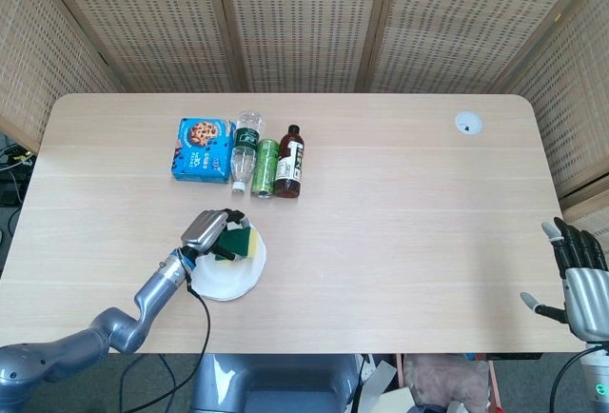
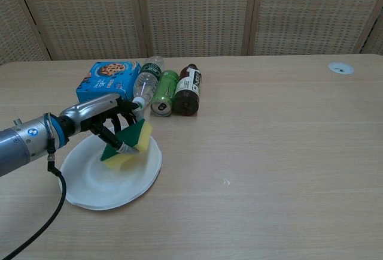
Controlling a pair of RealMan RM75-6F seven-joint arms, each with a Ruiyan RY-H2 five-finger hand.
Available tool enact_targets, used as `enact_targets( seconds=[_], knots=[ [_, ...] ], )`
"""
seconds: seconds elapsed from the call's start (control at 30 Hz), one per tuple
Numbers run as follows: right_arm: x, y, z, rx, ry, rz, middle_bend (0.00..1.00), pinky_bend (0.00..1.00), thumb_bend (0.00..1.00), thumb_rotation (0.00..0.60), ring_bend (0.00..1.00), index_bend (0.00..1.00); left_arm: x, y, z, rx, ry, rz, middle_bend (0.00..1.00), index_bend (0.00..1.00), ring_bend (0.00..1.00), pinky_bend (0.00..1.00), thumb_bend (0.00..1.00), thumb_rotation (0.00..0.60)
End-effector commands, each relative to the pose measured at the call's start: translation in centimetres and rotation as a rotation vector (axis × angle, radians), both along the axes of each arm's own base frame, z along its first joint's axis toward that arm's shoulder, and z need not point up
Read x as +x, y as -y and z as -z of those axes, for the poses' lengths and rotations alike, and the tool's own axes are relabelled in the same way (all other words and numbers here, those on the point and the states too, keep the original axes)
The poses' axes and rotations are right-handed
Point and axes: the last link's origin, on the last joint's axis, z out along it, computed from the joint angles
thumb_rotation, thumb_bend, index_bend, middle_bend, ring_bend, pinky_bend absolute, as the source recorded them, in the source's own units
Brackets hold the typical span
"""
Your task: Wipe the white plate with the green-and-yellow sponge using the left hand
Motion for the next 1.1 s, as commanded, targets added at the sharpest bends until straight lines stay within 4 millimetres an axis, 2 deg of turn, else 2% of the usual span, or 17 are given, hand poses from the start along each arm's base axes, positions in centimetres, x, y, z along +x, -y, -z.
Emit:
enact_targets(
  seconds=[0.03, 0.17, 0.3, 0.6, 0.77, 0.93, 1.1],
  knots=[
    [0.0, 0.0, 0.0, 0.003, -0.001, 0.000, 0.00, 0.00, 0.00, 0.600, 0.00, 0.00, 0.8, -0.2, -1.4, 0.044, 0.058, 0.027, 0.43, 0.61, 0.35, 0.50, 0.18, 0.600],
    [0.1, 0.0, 0.1, 0.008, -0.002, -0.007, 0.00, 0.00, 0.00, 0.600, 0.00, 0.00, 0.5, -0.4, -1.5, 0.061, 0.033, 0.029, 0.43, 0.61, 0.35, 0.50, 0.18, 0.600],
    [0.1, -0.1, 0.1, 0.005, -0.003, -0.009, 0.00, 0.00, 0.00, 0.600, 0.00, 0.00, -0.2, -0.5, -0.6, 0.040, -0.009, 0.001, 0.43, 0.61, 0.35, 0.50, 0.18, 0.600],
    [0.0, 0.0, 0.0, 0.006, 0.002, -0.004, 0.00, 0.00, 0.00, 0.600, 0.00, 0.00, -0.5, 0.0, 1.5, 0.025, -0.052, 0.008, 0.43, 0.61, 0.35, 0.50, 0.18, 0.600],
    [0.0, 0.0, 0.0, 0.007, 0.005, -0.006, 0.00, 0.00, 0.00, 0.600, 0.00, 0.00, -1.2, 0.1, 2.0, 0.024, -0.067, -0.012, 0.43, 0.61, 0.35, 0.50, 0.18, 0.600],
    [0.0, 0.0, -0.1, 0.007, 0.008, -0.005, 0.00, 0.00, 0.00, 0.600, 0.00, 0.00, -1.2, -0.1, 1.6, 0.038, -0.042, -0.014, 0.43, 0.61, 0.35, 0.50, 0.18, 0.600],
    [0.0, -0.1, -0.2, 0.005, 0.013, -0.007, 0.00, 0.00, 0.00, 0.600, 0.00, 0.00, -0.9, -0.6, 0.2, 0.072, 0.013, -0.007, 0.43, 0.61, 0.35, 0.50, 0.18, 0.600]
  ],
)
